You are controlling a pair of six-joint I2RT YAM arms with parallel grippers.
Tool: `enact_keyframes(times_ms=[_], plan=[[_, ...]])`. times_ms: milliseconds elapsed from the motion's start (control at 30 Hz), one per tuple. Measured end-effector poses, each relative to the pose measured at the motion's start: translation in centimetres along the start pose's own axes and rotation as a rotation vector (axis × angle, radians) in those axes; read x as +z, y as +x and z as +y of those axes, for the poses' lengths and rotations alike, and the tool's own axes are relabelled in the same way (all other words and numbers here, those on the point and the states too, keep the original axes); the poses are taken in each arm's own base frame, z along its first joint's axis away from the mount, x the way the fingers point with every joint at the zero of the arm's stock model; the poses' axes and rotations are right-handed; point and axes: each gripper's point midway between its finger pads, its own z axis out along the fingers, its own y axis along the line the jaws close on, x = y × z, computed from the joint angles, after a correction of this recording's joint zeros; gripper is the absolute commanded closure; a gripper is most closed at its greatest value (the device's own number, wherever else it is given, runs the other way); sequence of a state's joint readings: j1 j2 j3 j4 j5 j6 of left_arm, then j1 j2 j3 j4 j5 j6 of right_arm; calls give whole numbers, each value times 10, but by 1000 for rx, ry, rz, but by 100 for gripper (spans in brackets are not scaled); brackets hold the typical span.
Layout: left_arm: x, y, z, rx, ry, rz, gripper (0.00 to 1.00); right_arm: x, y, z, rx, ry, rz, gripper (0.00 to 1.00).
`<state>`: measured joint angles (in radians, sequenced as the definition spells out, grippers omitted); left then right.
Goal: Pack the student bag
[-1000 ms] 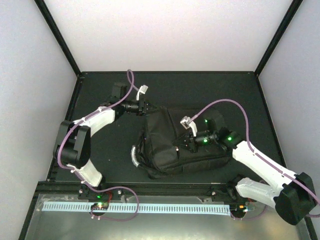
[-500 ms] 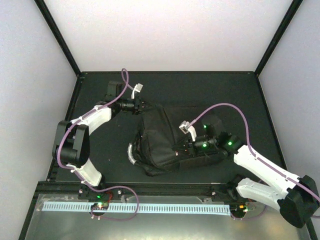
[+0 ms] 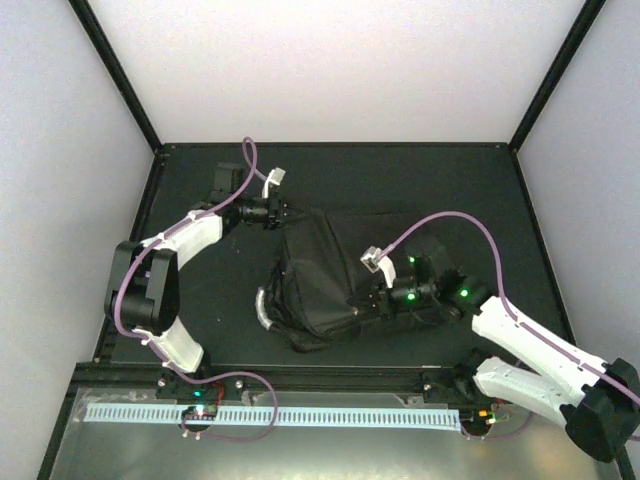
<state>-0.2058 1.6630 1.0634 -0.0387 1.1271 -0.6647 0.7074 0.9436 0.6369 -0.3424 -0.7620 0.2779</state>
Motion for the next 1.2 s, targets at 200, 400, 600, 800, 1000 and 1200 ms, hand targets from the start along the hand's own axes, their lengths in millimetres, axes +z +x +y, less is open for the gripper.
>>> enact_keyframes(times_ms=[200,400,600,800,1000,1200], plan=[[-5,-5,2,6,-18,-26,98,-13,-15,-5,3,129,-15,98],[-22,-17,-16,75,-48,-107,98,-36,-40,-11,-12,297,-62,98],[-48,-15,-28,121,-107,-227,98,-53,-44,-23,7,416,-64,49],[-77,8,-25,103,-187,-385,98,-51,-40,-26,30,418,-41,27],[-103,44,-26,76,-242,-578,98,-42,-34,-26,46,397,-3,20],[-121,60,-28,80,-282,-707,98,-47,-24,-40,118,471,-20,19]])
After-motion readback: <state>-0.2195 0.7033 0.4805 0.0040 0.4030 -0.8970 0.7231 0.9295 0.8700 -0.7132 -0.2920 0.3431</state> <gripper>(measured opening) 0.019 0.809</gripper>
